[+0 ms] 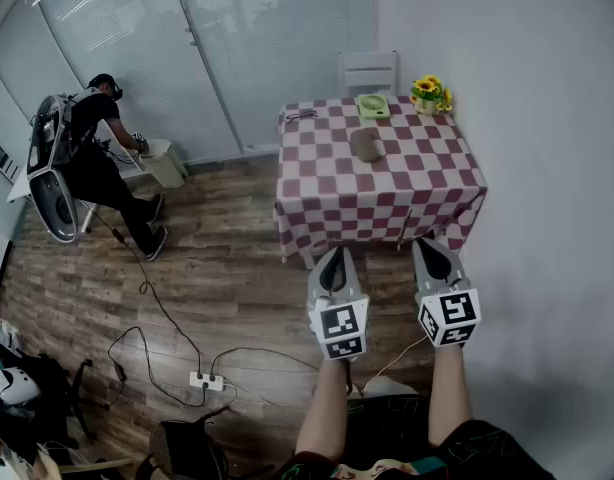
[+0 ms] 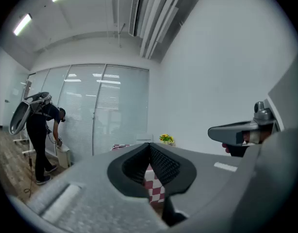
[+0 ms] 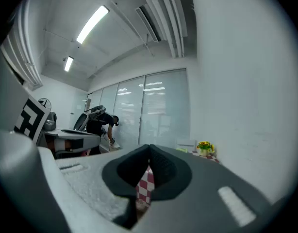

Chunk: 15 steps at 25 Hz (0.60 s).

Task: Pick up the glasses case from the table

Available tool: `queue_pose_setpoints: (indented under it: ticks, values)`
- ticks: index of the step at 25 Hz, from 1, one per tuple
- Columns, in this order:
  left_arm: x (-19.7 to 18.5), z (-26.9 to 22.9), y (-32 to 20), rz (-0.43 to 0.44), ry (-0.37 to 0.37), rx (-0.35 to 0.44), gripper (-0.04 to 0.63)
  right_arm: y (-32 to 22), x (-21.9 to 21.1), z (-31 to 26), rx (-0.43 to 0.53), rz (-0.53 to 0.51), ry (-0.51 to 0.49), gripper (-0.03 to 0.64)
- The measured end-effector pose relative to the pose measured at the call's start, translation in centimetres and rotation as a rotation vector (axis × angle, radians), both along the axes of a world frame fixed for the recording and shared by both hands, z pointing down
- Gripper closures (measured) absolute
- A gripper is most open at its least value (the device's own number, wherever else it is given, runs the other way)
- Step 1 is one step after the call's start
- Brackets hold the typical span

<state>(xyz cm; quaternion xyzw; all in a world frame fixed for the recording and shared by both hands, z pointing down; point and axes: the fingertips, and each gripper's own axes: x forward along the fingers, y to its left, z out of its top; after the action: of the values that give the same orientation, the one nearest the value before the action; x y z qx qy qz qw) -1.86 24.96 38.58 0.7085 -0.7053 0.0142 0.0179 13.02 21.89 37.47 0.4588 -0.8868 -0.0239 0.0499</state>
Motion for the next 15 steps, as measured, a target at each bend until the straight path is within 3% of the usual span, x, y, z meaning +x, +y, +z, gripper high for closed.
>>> queue_pose_setpoints:
  ticks: [8,15]
  values:
    - [-0.4,-0.7,1.7,0.014,0.014,0.009,0.584,1.4,0.1,-1.0,-0.015,0.043,-0.005,0.612]
    - [-0.5,-0.2,0.9,0.020,0.088,0.021,0.584,0.9,1.7,-1.5,-0.036,0.058,-0.055,0.612]
